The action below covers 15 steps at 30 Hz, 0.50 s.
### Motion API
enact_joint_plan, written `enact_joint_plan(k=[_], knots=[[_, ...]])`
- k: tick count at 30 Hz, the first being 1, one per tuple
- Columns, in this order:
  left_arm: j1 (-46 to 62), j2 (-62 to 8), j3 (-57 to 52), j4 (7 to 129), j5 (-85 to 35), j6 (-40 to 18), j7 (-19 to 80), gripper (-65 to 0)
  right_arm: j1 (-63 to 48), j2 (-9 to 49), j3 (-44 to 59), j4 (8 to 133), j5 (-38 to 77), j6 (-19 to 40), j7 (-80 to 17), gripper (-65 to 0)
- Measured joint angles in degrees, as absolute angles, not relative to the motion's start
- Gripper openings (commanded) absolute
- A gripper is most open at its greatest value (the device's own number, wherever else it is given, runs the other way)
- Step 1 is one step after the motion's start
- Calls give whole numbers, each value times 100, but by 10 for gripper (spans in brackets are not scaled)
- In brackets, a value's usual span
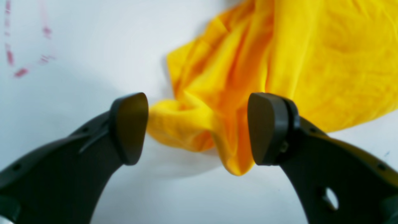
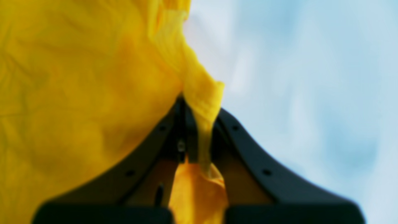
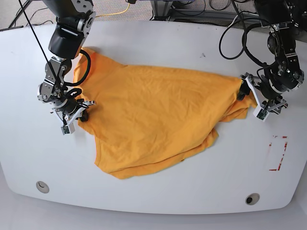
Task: Layout the t-shirt on the table in an organized manner, then fold the t-shirt properly
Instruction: 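Move the left gripper to the shirt edge near it and grasp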
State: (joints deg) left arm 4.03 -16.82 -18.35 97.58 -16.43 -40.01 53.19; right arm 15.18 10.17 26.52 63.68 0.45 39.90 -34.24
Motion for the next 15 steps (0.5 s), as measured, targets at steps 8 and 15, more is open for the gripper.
enact_joint_plan(k=[8,15], knots=[[395,-1656,-1848,9485,-1636,-3997,5352,-181,1518,1015,2652,6368,47,3990,-3424,-634],[403,-1660,-1848,9268,-1621,-3994,5321,-276,1518,1015,2652,6368,45,3990,-3426,-634]])
